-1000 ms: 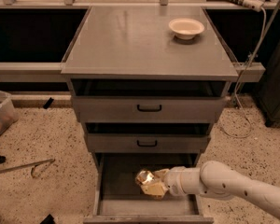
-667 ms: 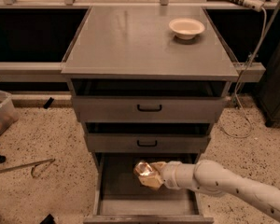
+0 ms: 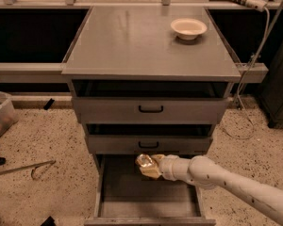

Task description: Place orange can into bottom drawer

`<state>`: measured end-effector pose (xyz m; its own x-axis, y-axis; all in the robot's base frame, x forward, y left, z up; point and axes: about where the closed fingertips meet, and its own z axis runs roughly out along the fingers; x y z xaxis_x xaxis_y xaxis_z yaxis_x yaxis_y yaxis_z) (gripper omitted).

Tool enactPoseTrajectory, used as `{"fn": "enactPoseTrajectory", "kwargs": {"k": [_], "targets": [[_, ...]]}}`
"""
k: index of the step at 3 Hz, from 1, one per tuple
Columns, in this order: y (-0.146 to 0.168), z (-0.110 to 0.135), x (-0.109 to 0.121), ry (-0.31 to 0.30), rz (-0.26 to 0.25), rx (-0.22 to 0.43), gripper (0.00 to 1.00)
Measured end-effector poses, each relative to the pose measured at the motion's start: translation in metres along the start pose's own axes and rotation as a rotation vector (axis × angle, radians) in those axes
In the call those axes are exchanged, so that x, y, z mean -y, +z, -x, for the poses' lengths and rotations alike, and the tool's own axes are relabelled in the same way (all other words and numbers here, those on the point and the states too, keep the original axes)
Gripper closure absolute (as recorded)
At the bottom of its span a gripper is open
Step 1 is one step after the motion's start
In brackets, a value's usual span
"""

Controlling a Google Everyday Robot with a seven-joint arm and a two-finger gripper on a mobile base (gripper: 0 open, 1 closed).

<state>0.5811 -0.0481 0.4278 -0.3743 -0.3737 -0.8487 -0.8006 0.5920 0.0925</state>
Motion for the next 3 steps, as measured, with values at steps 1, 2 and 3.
{"fn": "enactPoseTrajectory", "kwargs": {"k": [1,2,3], "targets": [[0.031,-0.035,0.009,0.044,0.019,-0.037,1.00],[0.049,-0.068,0.009,0.087,0.034,-0.080,1.00],[0.053,-0.087,0.012,0.127,0.009,-0.097,1.00]]}}
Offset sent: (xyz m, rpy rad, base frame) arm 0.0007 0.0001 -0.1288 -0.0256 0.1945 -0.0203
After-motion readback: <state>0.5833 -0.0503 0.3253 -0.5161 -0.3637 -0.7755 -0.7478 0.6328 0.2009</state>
